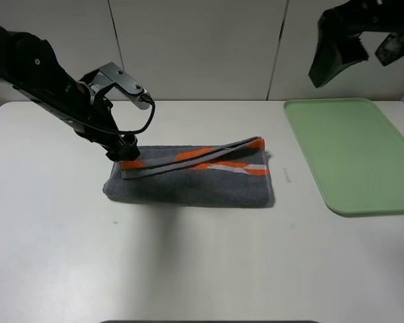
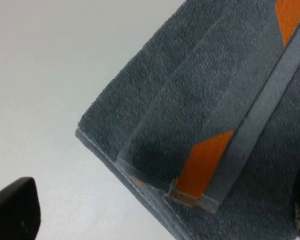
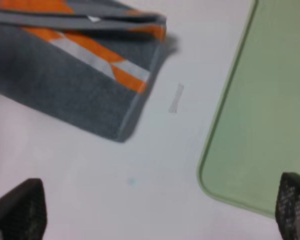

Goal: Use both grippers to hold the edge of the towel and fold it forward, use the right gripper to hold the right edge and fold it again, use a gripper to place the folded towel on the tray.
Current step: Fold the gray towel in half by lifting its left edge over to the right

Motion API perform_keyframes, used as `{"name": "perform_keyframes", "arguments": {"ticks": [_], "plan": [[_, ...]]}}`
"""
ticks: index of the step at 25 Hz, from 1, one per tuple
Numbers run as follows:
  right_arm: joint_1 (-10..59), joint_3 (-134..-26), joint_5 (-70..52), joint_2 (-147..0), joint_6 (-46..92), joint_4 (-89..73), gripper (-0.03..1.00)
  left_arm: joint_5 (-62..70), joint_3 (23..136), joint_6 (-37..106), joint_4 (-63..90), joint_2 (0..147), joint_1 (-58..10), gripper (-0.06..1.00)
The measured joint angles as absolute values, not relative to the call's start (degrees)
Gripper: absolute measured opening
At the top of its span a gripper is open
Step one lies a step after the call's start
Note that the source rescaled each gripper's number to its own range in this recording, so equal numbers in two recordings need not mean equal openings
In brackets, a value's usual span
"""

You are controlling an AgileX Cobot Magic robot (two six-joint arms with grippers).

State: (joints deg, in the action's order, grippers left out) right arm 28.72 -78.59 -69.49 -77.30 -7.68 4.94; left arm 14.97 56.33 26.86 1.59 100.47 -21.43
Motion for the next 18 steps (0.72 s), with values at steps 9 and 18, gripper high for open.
{"name": "perform_keyframes", "arguments": {"ticks": [9,18], "plan": [[28.7,-59.7,-69.7,-55.2,-8.0,4.9,1.0,15.0,56.3,26.9,1.6,100.5,-21.4,1.0],[28.7,-45.1,-69.9,-29.5,-8.0,5.1,1.0,14.8,56.3,26.9,1.4,100.5,-21.4,1.0]]}}
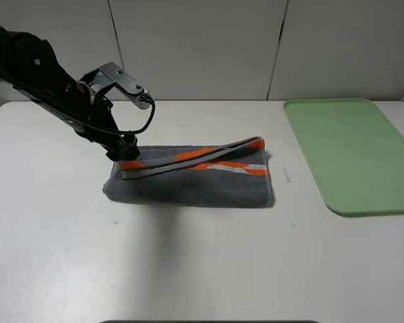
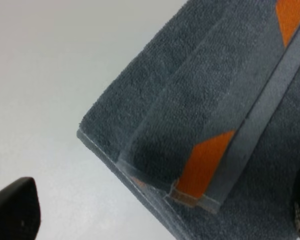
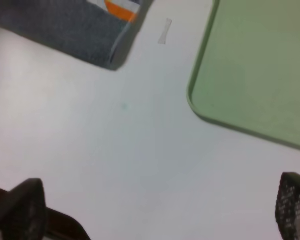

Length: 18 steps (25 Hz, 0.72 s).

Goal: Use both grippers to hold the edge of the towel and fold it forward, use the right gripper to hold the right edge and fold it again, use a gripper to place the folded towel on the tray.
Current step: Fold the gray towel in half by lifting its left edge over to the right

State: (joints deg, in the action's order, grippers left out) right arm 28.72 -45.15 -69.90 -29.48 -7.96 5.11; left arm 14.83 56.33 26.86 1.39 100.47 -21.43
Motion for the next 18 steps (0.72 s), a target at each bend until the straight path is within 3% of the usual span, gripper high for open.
{"name": "perform_keyframes", "arguments": {"ticks": [13,18], "plan": [[28.2,-42.6,-70.0,-18.4,-8.0,3.6,1.0,14.8,56.3,26.9,1.4,100.5,-21.4,1.0],[20.0,-42.6,-69.9,-14.6,-8.0,3.2,1.0,14.8,56.3,26.9,1.4,100.5,-21.4,1.0]]}}
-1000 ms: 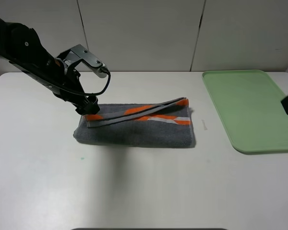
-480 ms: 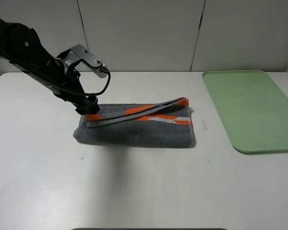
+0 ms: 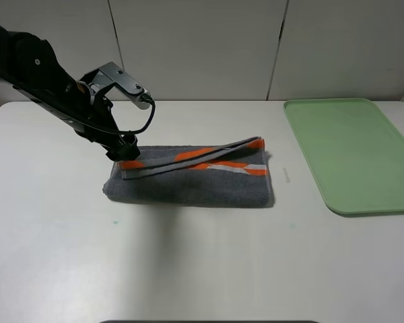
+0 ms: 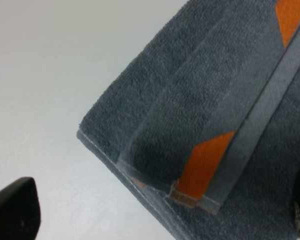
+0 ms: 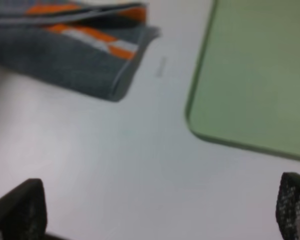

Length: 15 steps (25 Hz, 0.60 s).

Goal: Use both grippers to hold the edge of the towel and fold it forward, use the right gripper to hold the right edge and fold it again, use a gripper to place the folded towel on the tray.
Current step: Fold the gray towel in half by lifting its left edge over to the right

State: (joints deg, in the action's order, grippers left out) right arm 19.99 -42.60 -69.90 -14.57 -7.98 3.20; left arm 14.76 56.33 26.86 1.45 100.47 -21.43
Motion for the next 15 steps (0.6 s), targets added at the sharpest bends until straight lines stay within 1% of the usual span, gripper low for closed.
{"name": "perform_keyframes", "arguments": {"ticks": [9,13,15], "plan": [[1.1,-42.6,-70.0,-3.1,-8.0,3.2,1.0,14.8,56.3,26.9,1.4,100.5,-21.4,1.0],[-4.7,-42.6,-70.0,-1.1,-8.0,3.2,1.0,14.8,56.3,26.9,1.4,100.5,-21.4,1.0],[-6.1,-42.6,-70.0,-0.5,-8.0,3.2,1.0,14.8,56.3,26.9,1.4,100.5,-21.4,1.0]]}}
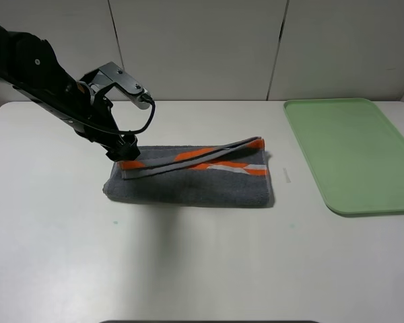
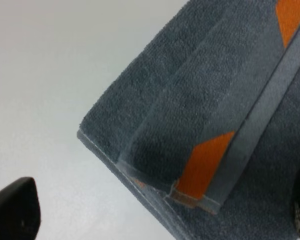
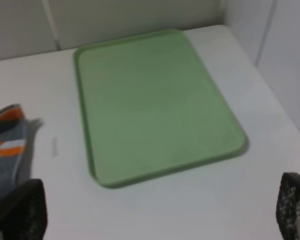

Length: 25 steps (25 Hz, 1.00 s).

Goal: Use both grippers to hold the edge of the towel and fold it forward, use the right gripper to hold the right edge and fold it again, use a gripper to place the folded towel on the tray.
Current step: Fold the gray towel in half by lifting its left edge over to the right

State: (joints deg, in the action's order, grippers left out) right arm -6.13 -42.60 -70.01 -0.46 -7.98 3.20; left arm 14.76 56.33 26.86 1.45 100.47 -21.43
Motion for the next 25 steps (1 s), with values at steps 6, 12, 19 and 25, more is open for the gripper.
{"name": "perform_keyframes", "arguments": {"ticks": [6,12,19,25], "plan": [[-6.6,-42.6,-70.0,-0.2,-8.0,3.1,1.0,14.7,56.3,26.9,1.4,100.5,-21.4,1.0],[-6.6,-39.0,-64.7,-0.2,-8.0,5.5,1.0,14.7,56.3,26.9,1.4,100.5,-21.4,1.0],[-6.6,-30.3,-61.9,-0.2,-6.9,5.0,1.0,14.7,56.3,26.9,1.4,100.5,-21.4,1.0],[-6.6,-28.5,-59.1,-0.2,-6.2,4.9,1.0,14.7,56.3,26.9,1.4,100.5,-21.4,1.0]]}}
